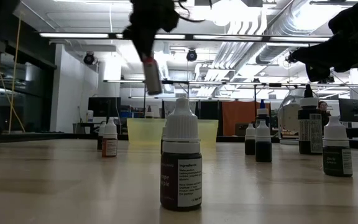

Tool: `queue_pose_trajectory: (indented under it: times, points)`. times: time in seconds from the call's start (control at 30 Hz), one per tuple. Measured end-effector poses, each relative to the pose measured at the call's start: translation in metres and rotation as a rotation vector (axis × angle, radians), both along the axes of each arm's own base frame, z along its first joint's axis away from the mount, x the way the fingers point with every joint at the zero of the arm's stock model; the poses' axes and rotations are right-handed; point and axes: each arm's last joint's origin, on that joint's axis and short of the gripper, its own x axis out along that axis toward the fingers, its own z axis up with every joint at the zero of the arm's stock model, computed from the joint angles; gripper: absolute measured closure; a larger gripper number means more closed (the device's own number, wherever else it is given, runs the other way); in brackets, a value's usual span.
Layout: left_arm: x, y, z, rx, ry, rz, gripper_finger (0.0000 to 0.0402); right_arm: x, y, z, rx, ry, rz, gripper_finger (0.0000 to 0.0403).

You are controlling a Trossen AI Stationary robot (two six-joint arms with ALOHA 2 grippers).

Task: Pick & Place food coloring
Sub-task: Put the large pink food coloring bottle into the yellow container

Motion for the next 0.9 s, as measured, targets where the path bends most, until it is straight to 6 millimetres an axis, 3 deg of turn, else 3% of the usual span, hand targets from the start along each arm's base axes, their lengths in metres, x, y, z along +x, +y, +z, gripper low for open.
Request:
queue_pose_trajectory:
  times: [0.23, 0.63, 0.9]
  points:
    - [0.021, 0.042, -0.01, -0.005, -0.016, 0.091, 0.0309, 0.0, 0.0, 0.0, 0.0, 0.0, 0.0, 0.0402]
    - [-0.001, 0.111, -0.024, 0.026, 0.035, 0.343, 0.0309, 0.0, 0.0, 0.0, 0.0, 0.0, 0.0, 0.0402]
    - [-0.01, 0.137, -0.048, 0.019, 0.111, 0.458, 0.0309, 0.0, 0.0, 0.0, 0.0, 0.0, 0.0, 0.0402]
